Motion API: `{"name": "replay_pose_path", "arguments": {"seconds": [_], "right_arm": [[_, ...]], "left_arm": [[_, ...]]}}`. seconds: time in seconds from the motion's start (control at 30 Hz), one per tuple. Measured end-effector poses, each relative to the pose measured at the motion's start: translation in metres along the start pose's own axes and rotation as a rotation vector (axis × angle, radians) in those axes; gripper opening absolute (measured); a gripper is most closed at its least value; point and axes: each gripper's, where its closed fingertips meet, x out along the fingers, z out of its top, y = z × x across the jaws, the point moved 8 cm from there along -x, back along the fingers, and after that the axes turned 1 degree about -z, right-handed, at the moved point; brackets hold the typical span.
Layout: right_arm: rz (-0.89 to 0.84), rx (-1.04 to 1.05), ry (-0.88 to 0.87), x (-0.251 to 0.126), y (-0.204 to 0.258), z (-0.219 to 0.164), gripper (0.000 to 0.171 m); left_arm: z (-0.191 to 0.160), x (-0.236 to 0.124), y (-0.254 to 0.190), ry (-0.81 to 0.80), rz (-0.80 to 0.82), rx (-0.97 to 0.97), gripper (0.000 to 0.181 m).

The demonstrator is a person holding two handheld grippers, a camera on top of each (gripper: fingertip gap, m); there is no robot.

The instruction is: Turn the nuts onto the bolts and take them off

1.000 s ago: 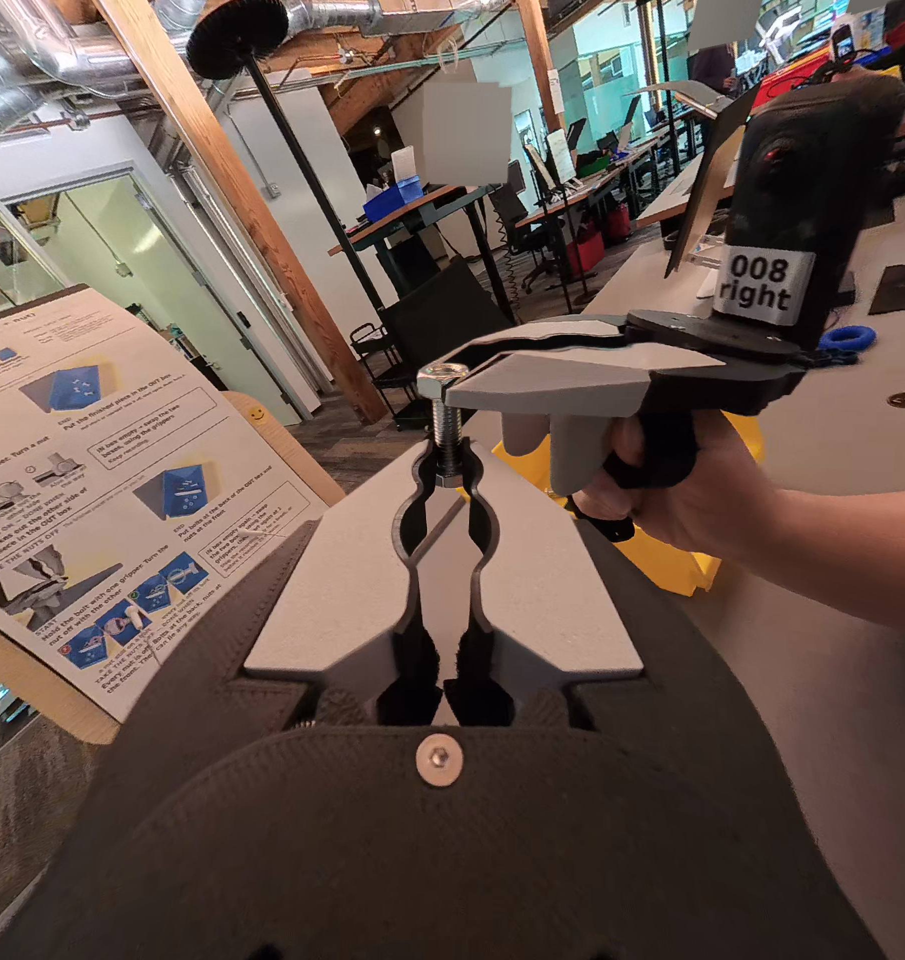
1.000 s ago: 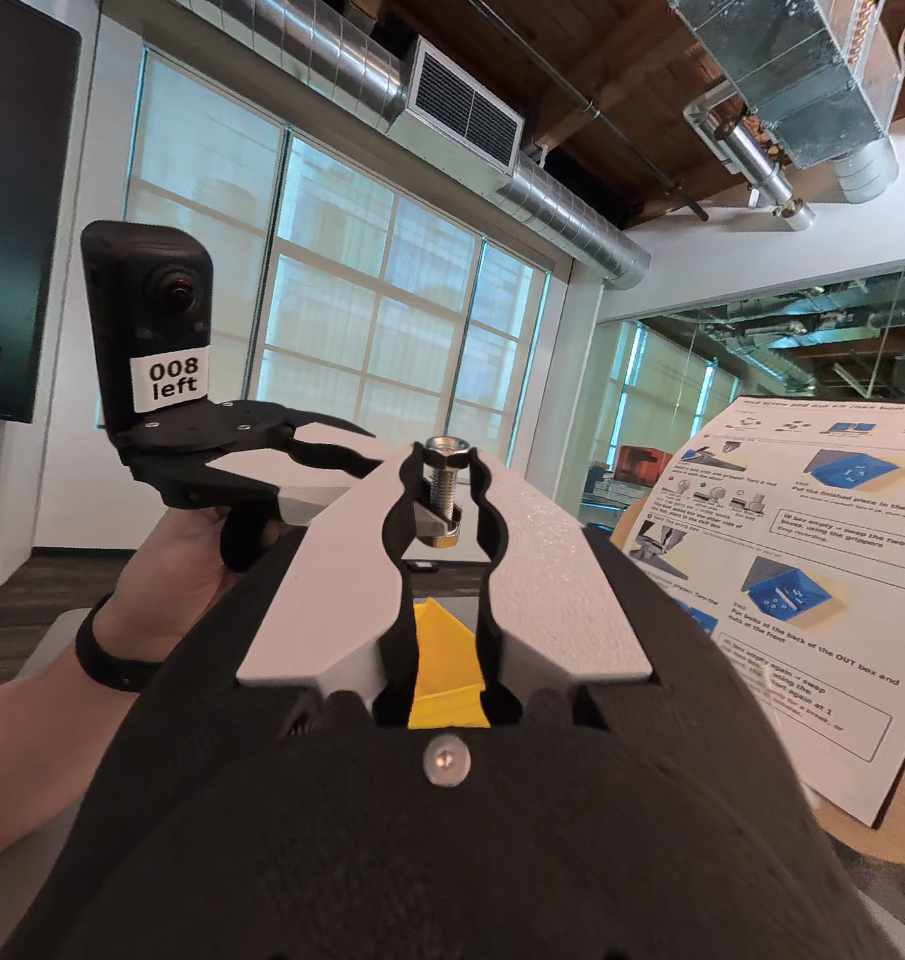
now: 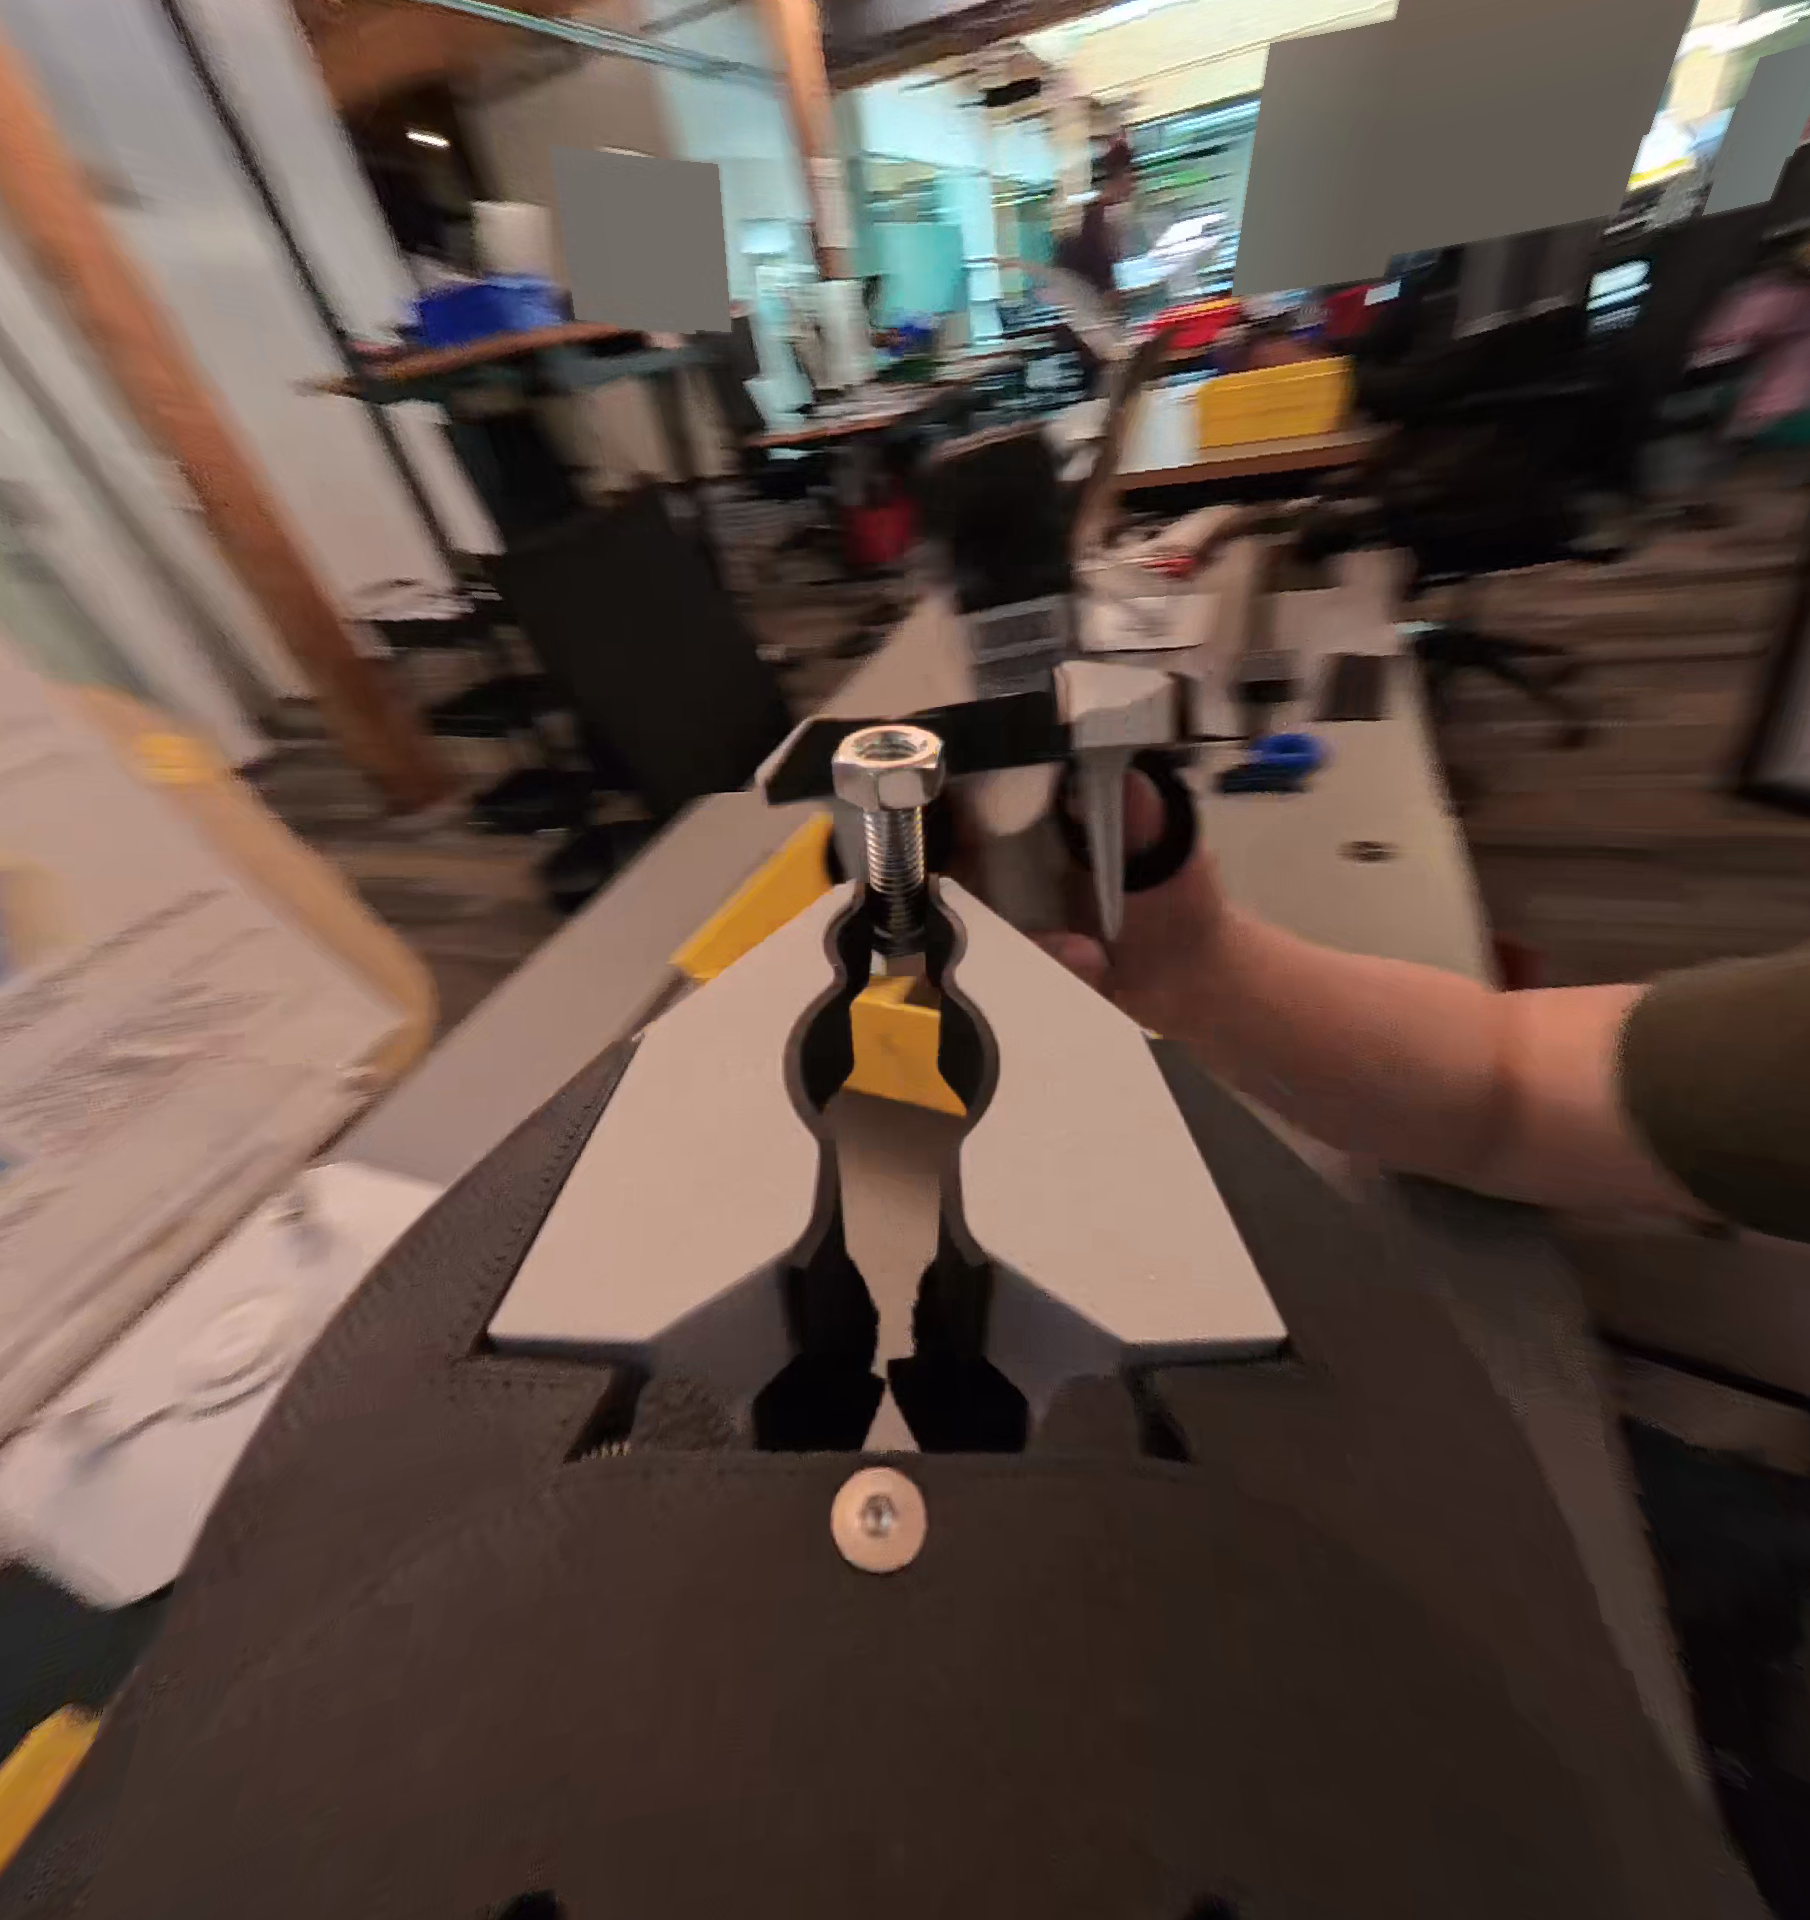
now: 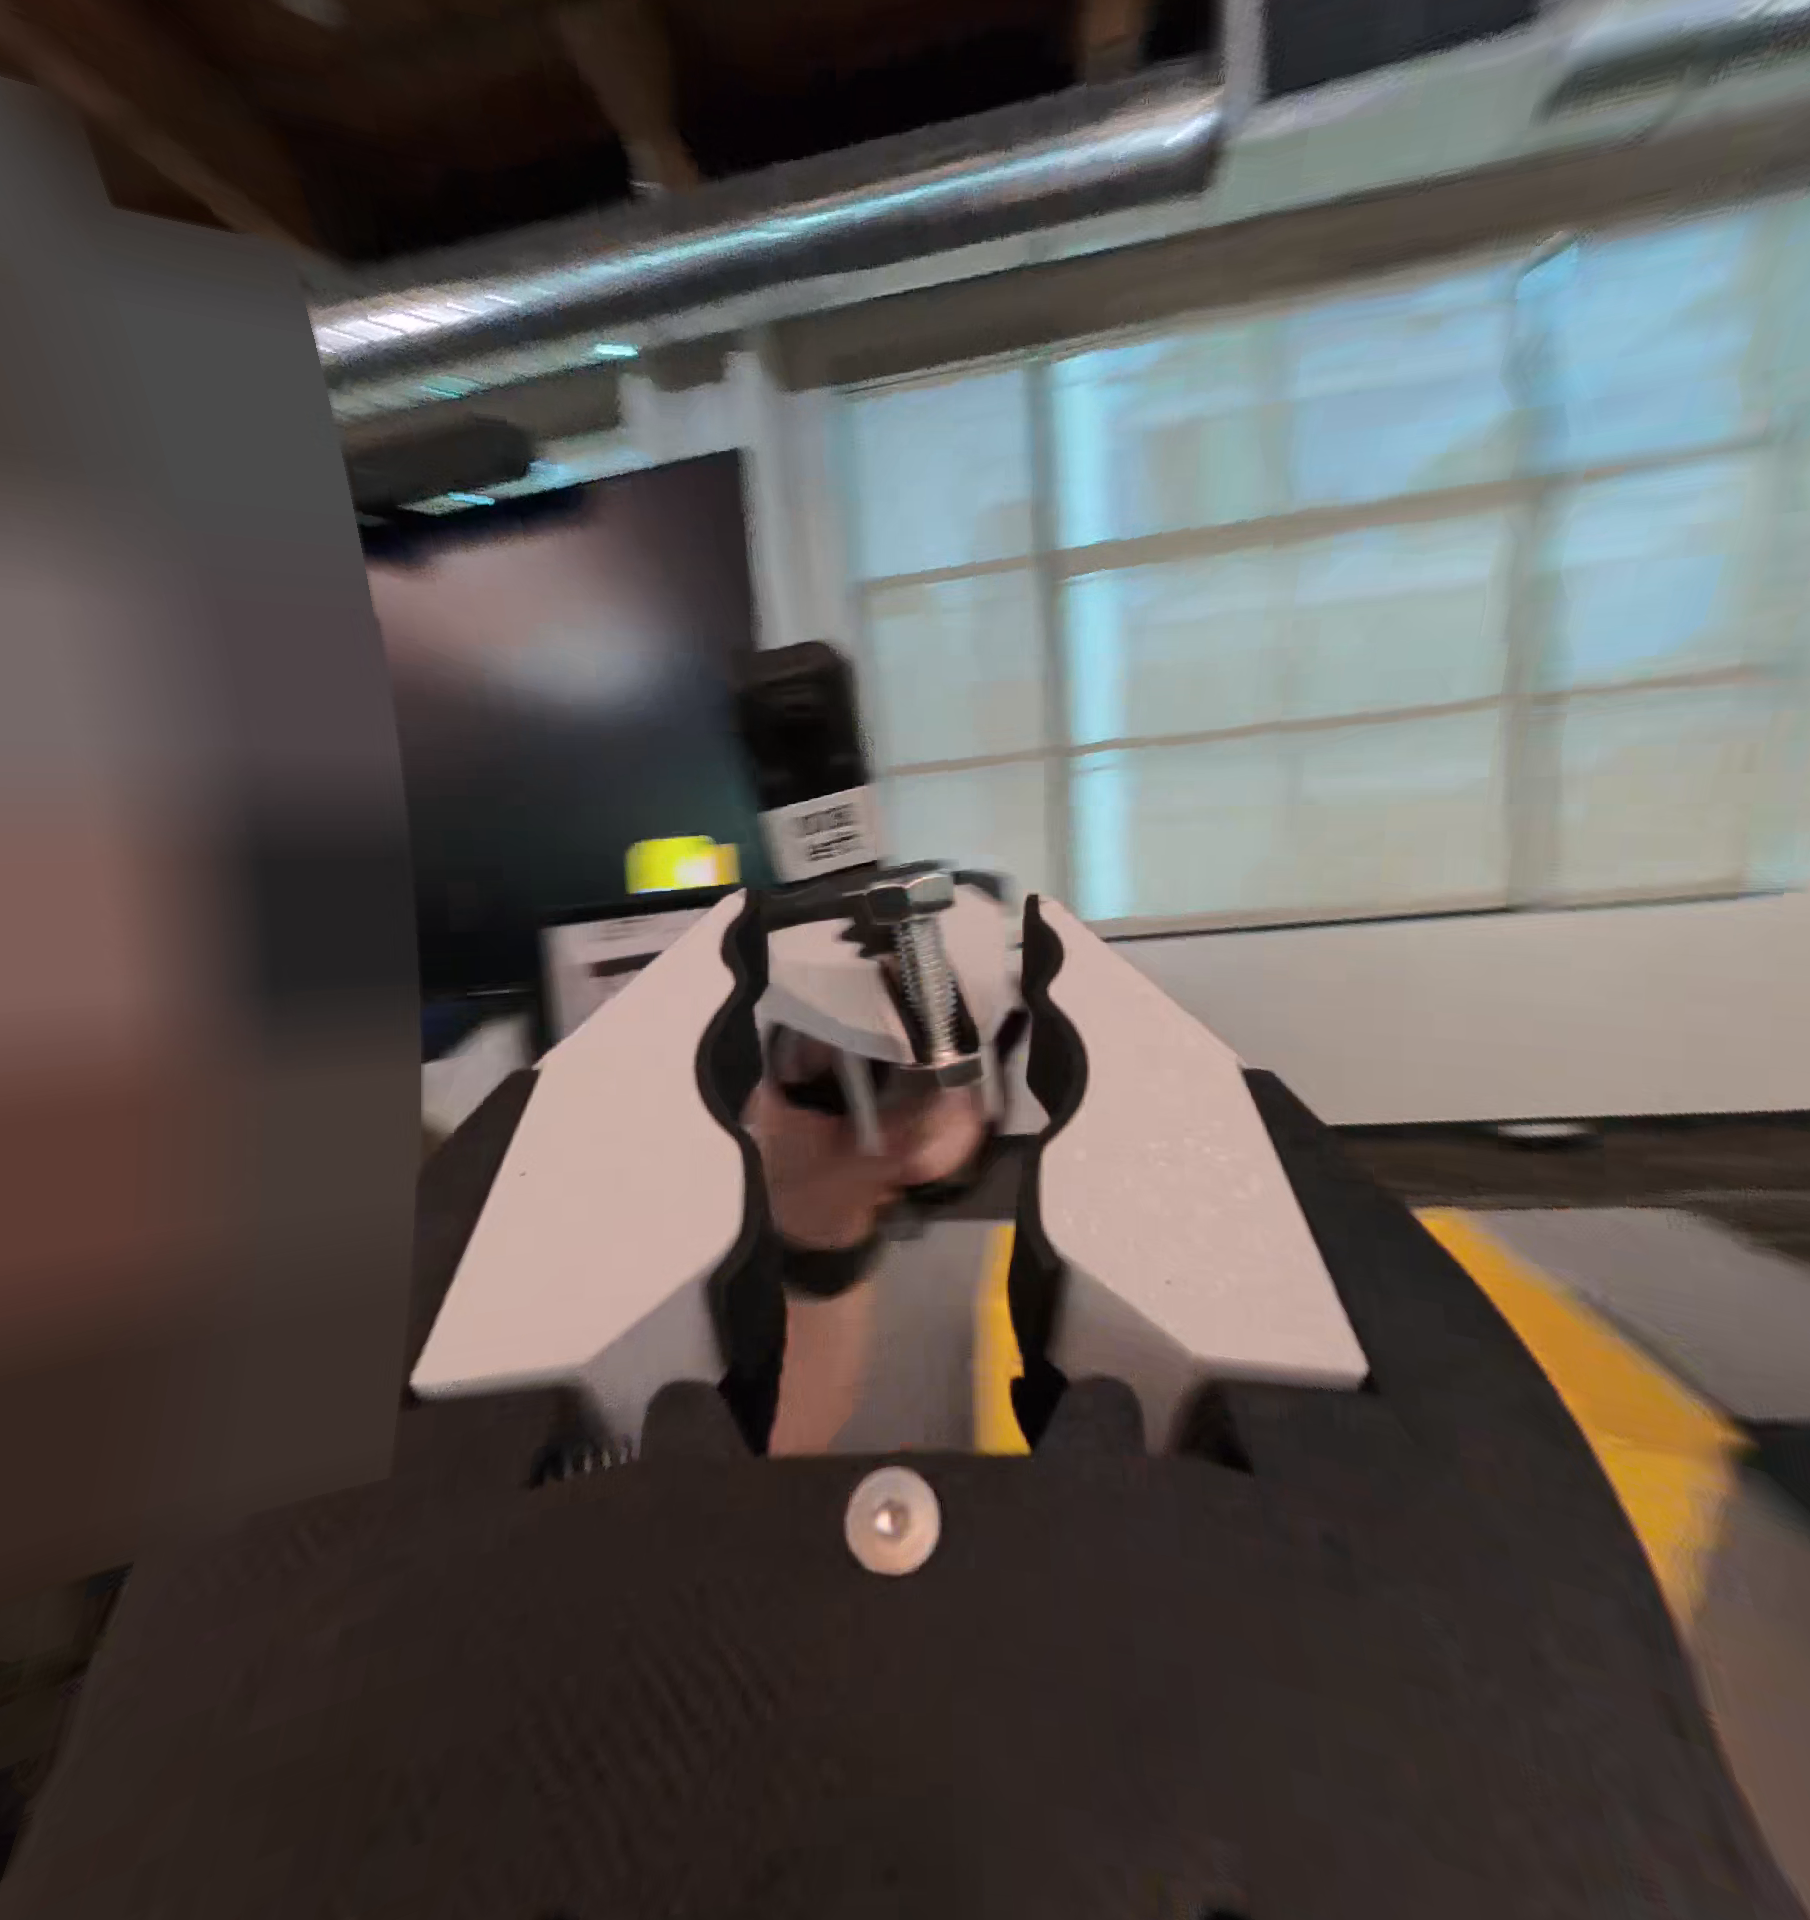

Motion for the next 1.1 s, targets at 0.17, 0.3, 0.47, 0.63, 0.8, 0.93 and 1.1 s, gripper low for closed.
{"name": "replay_pose_path", "arguments": {"seconds": [0.17, 0.3, 0.47, 0.63, 0.8, 0.93, 1.1], "right_arm": [[-0.558, -0.613, 0.04, 0.0, 0.008, -0.002, 0.046], [-0.589, -0.8, 0.057, 0.017, 0.033, -0.013, 0.04], [-0.652, -0.771, 0.04, 0.018, 0.036, -0.012, 0.033], [-0.652, -0.725, 0.056, 0.013, 0.031, -0.006, 0.02], [-0.602, -0.72, 0.1, 0.013, 0.03, -0.004, 0.016], [-0.45, -0.657, 0.075, 0.007, 0.033, 0.003, 0.016], [-0.182, -0.444, 0.064, 0.004, 0.034, 0.009, 0.016]], "left_arm": [[0.001, -0.001, 0.006, 0.014, 0.352, 0.174, 0.007], [0.0, 0.005, 0.001, 0.031, 0.436, 0.244, 0.007], [-0.001, 0.011, -0.004, 0.038, 0.431, 0.259, 0.007], [-0.002, 0.014, -0.007, 0.042, 0.411, 0.257, 0.007], [-0.002, 0.015, -0.007, 0.048, 0.393, 0.258, 0.007], [0.002, 0.009, -0.013, 0.029, 0.295, 0.276, 0.007], [0.008, 0.001, -0.022, 0.013, 0.15, 0.245, 0.007]]}}
